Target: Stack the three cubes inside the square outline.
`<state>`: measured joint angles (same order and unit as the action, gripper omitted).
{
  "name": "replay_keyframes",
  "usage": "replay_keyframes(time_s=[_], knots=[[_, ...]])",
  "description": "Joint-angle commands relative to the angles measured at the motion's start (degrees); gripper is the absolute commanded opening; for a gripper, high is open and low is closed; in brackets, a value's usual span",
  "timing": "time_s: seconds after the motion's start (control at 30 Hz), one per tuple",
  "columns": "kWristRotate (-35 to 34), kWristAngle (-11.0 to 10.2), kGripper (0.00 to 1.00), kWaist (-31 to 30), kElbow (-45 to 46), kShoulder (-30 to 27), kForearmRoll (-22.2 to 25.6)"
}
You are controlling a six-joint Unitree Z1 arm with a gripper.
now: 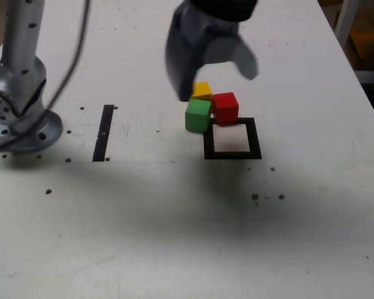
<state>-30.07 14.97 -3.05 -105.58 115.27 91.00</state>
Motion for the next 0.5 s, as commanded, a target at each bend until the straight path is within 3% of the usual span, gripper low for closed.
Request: replay_keyframes(time_s=[0.0,0.3,0.47], knots=[[-6.42,0.31,0.99,-0.16,-6.61,0.81,0.51],[-25.45,0.46,1.0,1.6,-4.37,-1.64,0.83],[-33.62,3.04,1.0,4.15,0.11,-2.56,-0.06]])
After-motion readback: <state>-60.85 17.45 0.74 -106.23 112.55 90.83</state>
